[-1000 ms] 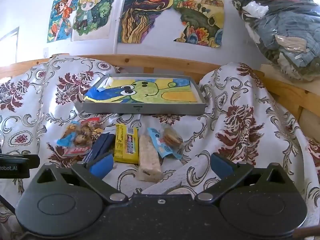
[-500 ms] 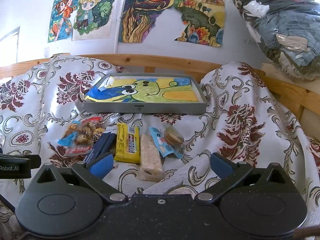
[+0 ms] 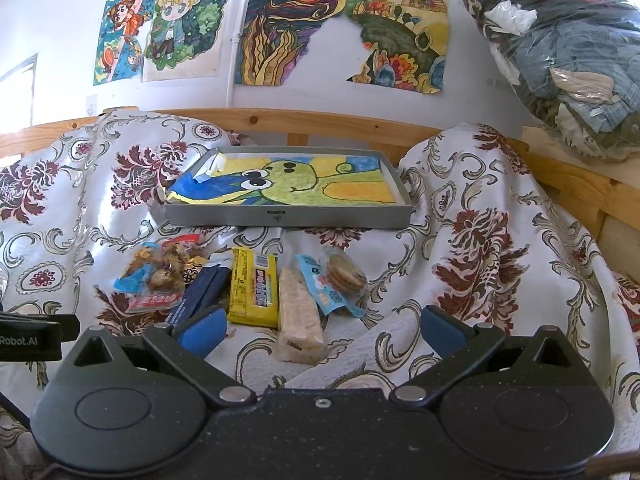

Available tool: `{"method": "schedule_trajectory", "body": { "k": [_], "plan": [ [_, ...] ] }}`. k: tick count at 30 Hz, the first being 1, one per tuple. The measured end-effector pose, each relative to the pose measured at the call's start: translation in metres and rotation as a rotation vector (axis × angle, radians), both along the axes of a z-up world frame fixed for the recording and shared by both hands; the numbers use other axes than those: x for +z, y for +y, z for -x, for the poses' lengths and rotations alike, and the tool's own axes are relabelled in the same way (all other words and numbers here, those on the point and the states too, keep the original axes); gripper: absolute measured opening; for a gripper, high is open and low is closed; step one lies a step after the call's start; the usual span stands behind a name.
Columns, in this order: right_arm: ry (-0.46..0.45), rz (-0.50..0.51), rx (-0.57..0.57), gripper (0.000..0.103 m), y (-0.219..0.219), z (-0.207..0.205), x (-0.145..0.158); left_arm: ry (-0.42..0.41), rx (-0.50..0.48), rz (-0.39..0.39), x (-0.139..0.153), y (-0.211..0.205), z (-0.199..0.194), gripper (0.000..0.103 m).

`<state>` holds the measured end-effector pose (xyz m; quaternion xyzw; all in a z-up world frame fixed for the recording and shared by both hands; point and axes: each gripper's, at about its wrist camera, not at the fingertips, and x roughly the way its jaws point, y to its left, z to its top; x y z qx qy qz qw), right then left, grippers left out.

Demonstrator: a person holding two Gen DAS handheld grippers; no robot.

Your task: Organize snacks

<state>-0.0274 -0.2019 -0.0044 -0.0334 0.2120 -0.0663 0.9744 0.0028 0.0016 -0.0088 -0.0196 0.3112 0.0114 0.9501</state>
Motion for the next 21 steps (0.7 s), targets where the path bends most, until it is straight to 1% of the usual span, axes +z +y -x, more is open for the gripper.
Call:
{"method": "schedule_trajectory", "body": {
  "k": [21],
  "plan": [
    [0.007,-0.006,-0.001,0.102,0.0016,0.0002,-0.0016,0.017,0.005,0.003,-0.0001,0.0009,-0.0014,0.102]
  ]
}}
